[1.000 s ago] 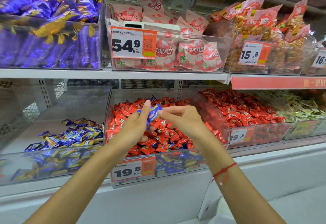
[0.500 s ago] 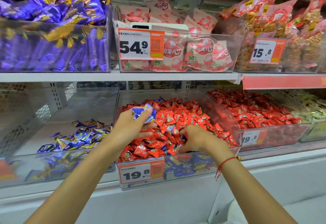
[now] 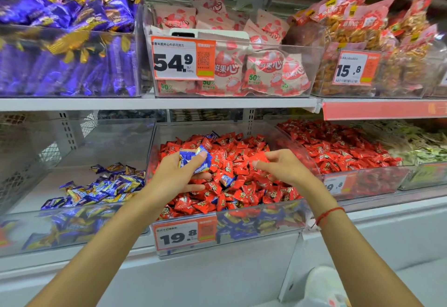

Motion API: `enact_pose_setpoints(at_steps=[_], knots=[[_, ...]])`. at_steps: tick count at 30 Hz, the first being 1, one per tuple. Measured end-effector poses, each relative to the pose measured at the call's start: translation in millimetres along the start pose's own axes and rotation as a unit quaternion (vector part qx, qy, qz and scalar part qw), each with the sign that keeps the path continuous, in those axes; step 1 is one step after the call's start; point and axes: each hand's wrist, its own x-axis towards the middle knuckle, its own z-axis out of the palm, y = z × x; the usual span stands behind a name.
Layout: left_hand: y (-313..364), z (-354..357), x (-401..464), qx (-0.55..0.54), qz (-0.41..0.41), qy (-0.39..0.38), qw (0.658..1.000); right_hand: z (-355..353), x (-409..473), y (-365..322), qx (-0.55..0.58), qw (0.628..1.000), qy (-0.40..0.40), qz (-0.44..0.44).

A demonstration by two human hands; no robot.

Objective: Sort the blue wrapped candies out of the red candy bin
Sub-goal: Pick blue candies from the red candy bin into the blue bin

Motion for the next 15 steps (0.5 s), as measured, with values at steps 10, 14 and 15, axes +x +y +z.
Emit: enact_pose_setpoints(at_steps=[10,14,15], knots=[[2.1,1.0,-2.2,0.006,-0.003,-0.002,1.000,34.1,-31.1,-32.5,-0.197,0.952,-0.205,-0.111],[0.6,-2.4,-1.8,0.005,-0.006,-0.001,1.000,18.6,-24.3,-24.1,-0.388,0.920,-0.026,-0.041],[0.4,-3.6,-1.4,0.006,-0.005,0.000,1.000,13.3,-24.5,-26.7,-0.384,0.923,0.007,-0.036]])
